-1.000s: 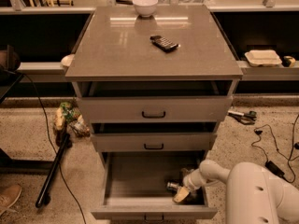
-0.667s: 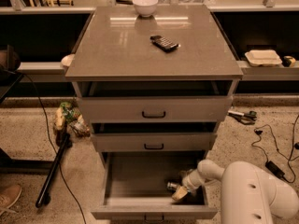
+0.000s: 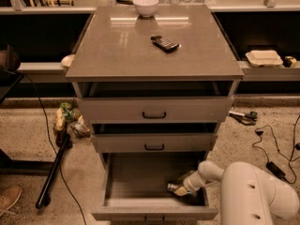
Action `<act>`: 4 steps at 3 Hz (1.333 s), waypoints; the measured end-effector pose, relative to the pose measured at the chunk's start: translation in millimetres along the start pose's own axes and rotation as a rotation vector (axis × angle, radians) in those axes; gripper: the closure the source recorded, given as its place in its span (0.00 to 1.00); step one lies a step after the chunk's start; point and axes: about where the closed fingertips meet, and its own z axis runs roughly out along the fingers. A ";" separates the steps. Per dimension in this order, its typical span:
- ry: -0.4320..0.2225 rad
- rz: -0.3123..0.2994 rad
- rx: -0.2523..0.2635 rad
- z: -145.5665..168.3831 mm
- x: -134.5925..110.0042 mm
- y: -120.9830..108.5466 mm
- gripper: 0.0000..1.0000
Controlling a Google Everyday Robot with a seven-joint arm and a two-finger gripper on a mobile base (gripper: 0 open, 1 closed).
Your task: Pick redbull can from bottom drawer and place on counter
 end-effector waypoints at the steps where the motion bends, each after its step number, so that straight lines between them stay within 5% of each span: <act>1: 0.016 -0.001 -0.019 4.6 5.8 8.7 0.88; 2: 0.020 -0.007 -0.035 5.1 8.0 17.5 1.00; 4: 0.008 -0.027 -0.056 -0.8 3.0 29.4 1.00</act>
Offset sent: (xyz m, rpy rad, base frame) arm -0.0264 0.0019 -0.0033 -0.0054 0.0375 0.0410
